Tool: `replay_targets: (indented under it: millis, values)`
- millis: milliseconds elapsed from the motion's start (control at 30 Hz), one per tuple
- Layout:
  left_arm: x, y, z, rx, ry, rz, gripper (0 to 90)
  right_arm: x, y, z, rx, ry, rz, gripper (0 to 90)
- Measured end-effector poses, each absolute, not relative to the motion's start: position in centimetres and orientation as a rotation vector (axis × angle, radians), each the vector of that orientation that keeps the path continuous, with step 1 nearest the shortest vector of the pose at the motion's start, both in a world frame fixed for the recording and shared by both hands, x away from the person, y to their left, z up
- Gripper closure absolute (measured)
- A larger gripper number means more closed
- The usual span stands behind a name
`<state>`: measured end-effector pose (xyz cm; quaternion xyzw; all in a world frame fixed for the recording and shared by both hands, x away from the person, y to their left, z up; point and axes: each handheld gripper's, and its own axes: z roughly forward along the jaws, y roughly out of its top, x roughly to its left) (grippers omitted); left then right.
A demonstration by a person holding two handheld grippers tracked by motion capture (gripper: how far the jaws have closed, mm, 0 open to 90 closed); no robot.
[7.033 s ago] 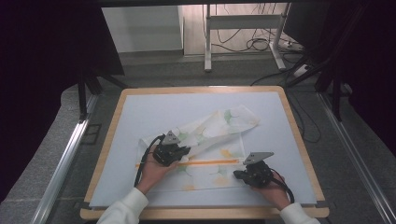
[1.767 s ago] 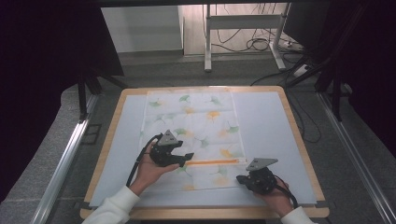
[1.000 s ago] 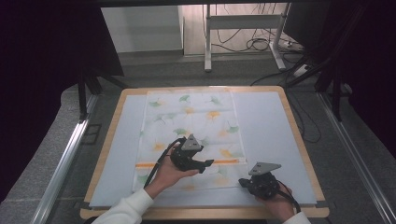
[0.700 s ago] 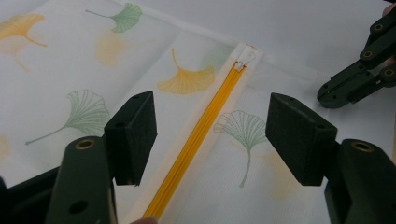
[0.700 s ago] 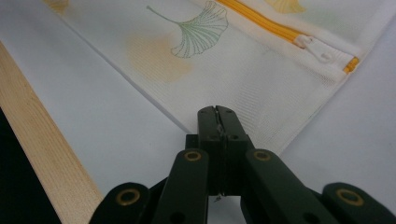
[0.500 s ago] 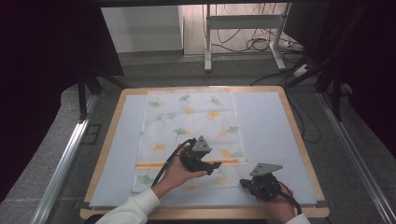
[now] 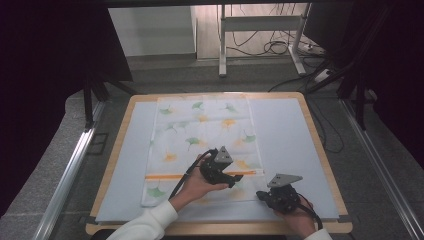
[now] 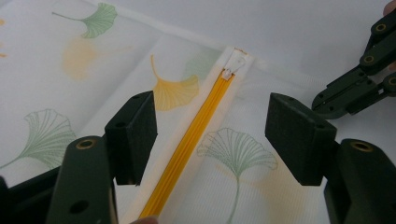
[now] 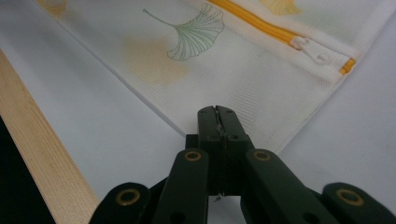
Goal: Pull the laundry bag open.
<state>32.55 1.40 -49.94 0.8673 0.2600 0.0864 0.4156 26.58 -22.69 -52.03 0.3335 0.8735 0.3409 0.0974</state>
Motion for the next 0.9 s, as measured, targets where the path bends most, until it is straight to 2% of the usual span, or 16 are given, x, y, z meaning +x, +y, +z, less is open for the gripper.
replay_targets:
  millis: [533, 900]
  values:
    - [34.4, -2.0, -50.9, 2.178, 0.666, 0.198, 35.0, 27.4, -22.7, -52.0, 1.014, 2.577, 1.013, 89.2]
    - [35.6, -3.6, -51.9, 2.193, 0.670, 0.173, 40.4, 27.4, -22.9, -52.1, 1.025, 2.584, 1.026, 89.2]
